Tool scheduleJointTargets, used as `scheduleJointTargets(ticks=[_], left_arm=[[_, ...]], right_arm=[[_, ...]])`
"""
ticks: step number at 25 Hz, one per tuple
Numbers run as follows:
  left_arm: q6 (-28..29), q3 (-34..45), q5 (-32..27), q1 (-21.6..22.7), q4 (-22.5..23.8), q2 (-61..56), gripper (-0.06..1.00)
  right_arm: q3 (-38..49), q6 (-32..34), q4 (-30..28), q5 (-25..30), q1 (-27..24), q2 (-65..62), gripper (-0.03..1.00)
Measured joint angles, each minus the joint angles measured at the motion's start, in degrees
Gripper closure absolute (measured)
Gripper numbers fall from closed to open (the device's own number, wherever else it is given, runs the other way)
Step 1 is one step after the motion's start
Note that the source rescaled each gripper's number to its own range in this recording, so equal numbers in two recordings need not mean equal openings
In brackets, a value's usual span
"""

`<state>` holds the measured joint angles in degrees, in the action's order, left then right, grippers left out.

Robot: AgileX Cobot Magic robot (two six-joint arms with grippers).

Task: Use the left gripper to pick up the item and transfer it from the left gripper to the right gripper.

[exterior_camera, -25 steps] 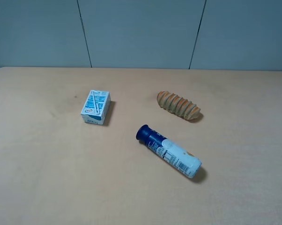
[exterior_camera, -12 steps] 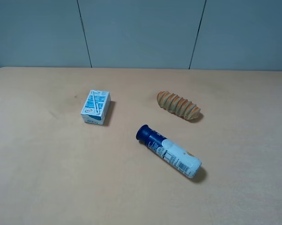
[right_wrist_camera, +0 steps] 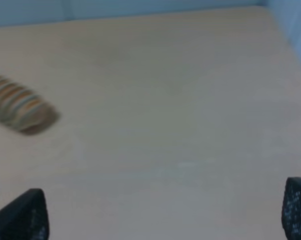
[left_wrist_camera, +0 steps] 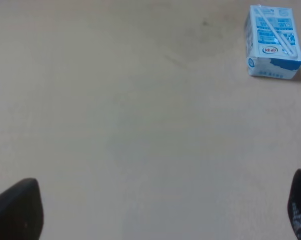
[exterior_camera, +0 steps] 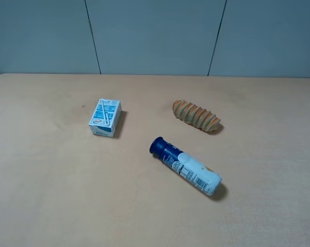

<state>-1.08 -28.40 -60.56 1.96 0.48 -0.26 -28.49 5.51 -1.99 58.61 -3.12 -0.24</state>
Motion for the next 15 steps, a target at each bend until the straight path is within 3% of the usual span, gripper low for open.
scheduleJointTargets(ticks=[5,15], left_arm=[[0.0,0.0,0.0,0.0,0.0,0.0,-0.02],[0.0,0.0,0.0,0.0,0.0,0.0,-0.02]], right_arm=[[0.0,0.0,0.32,0.0,-6.61,-0.02,-0.03],[0.0,0.0,0.9,0.0,-1.4,-0.02,-0.03]])
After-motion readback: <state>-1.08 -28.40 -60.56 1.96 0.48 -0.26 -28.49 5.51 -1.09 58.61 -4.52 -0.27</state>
